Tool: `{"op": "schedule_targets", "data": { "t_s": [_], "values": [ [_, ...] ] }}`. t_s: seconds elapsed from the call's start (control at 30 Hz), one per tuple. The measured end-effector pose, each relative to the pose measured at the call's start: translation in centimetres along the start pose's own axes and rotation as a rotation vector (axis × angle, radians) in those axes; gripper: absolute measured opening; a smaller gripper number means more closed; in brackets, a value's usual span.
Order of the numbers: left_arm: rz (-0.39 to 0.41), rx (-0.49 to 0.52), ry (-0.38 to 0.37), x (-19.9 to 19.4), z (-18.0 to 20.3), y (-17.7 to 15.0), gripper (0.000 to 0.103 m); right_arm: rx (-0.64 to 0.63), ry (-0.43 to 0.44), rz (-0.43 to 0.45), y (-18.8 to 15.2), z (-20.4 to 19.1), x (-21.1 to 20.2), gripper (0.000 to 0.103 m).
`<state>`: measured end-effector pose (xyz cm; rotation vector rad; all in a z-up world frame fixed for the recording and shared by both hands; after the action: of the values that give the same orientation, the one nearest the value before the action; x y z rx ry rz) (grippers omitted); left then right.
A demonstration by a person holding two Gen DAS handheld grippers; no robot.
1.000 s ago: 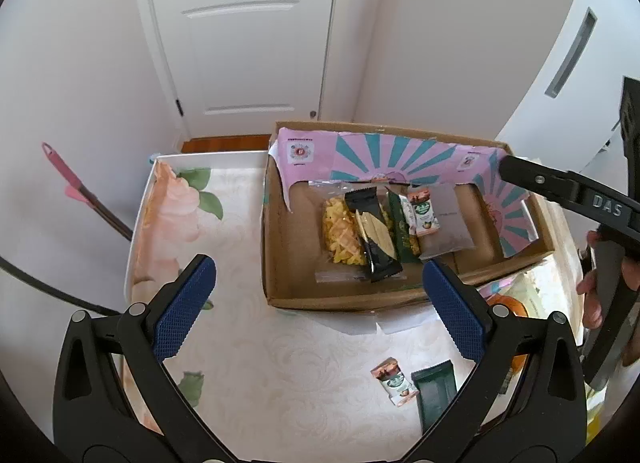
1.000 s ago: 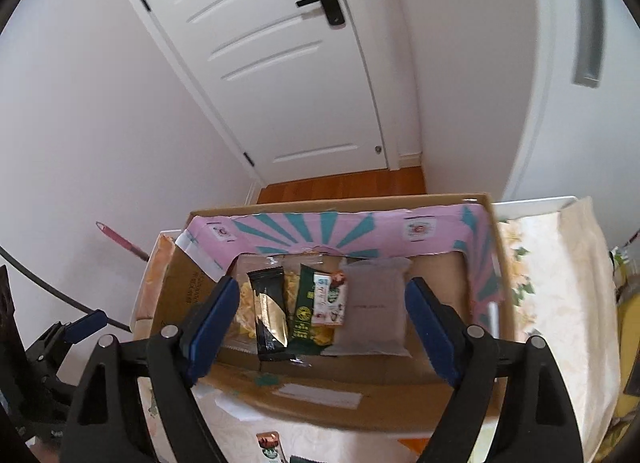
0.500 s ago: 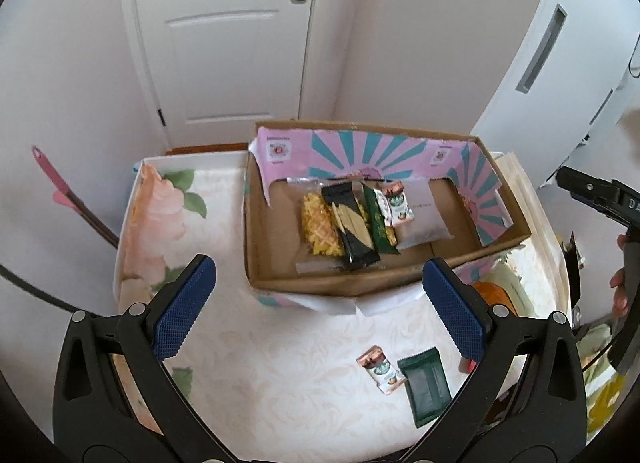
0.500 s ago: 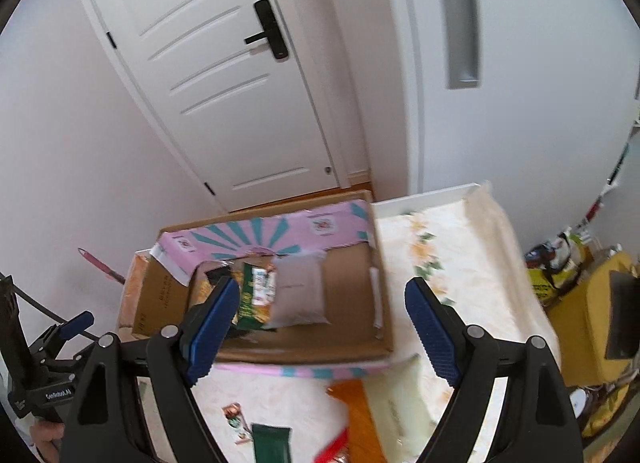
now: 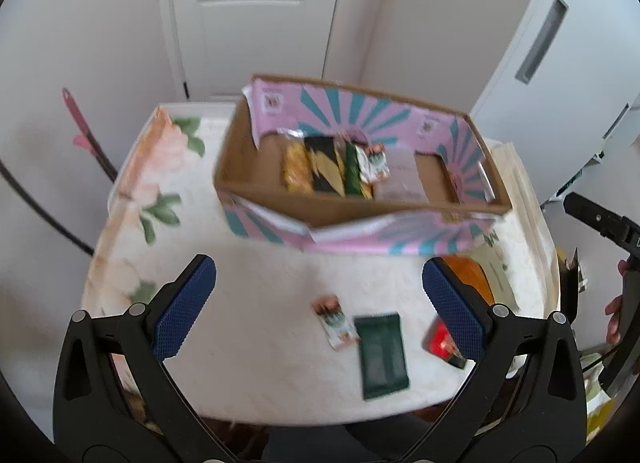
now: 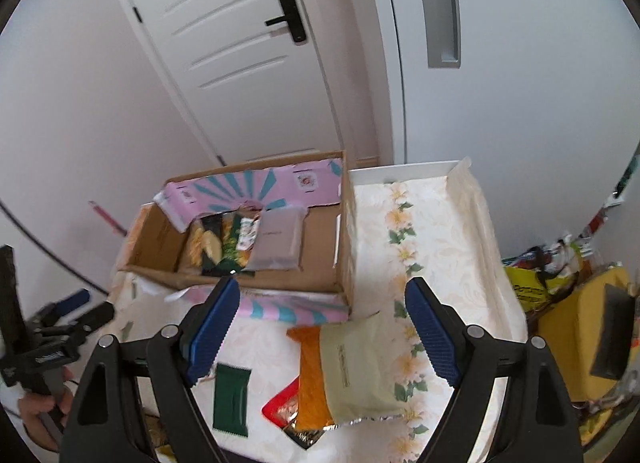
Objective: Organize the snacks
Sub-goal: 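Withdraw both grippers from the box toward the green packet and orange bag, then grasp the dark green packet with the left gripper while the right grasps the orange-and-cream bag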
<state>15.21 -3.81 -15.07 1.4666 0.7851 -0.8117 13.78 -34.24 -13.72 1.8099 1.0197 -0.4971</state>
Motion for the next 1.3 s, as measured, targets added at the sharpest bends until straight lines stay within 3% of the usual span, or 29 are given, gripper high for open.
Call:
{"op": "schedule_targets", "data": {
  "t_s": [0.03,0.1,0.13,0.27,0.37,0.6,0.7,0.87,1.1,1.17,1.3],
  "values": [
    [-0.008,0.005,0.005,0.0,0.5,-0.6,0.103,-0.002,0.016,0.003,-0.3,0.3,-0.3,0.085],
    [-0.024,0.013,0.027,-0.2,1.6,-1.9,0.103,-0.015,0.027,-0.003,-1.1,0.9,-0.6,0.100],
    [-0.029,0.012,0.035,-0.3,2.1,-2.6,0.103,-0.028,0.036,-0.006,-1.5,1.1,-0.6,0.101],
    [-0.057,-0.016,0.047,-0.1,3.2,-5.3,0.103,-0.077,0.038,-0.051,-3.2,1.9,-0.1,0.101],
    [-0.077,-0.034,0.054,0.4,4.1,-7.2,0.103,-0.120,0.003,-0.142,-4.3,2.2,0.8,0.101],
    [-0.104,-0.045,0.082,2.5,6.1,-9.9,0.102,-0.144,0.035,-0.142,-6.5,3.5,1.6,0.101],
    [-0.116,-0.038,0.081,3.8,7.0,-10.5,0.097,-0.149,0.052,-0.146,-7.1,3.8,2.5,0.101],
    [-0.133,-0.021,0.106,5.8,8.3,-11.2,0.079,-0.171,0.062,-0.167,-8.1,3.8,3.9,0.101],
    [-0.141,0.000,0.126,7.2,9.0,-11.6,0.076,-0.179,0.071,-0.204,-8.8,4.6,5.6,0.101],
    [-0.147,0.007,0.132,7.5,9.1,-11.7,0.064,-0.178,0.075,-0.207,-8.8,4.7,5.8,0.101],
    [-0.156,0.010,0.137,8.0,9.4,-12.0,0.055,-0.179,0.082,-0.215,-8.8,4.6,6.3,0.101]
  ]
}}
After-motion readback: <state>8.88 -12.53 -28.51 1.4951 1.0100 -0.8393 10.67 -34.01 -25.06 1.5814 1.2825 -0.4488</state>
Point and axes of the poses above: each gripper's, at about its wrist camera, not at the fingertips, and x roughly the way its jaws point, z to its right, y to its top, the point moved 1 cm from there along x, roughly the way its jaws point, and after that the axes turned 12 degrees about y, right-handed, at the moved point
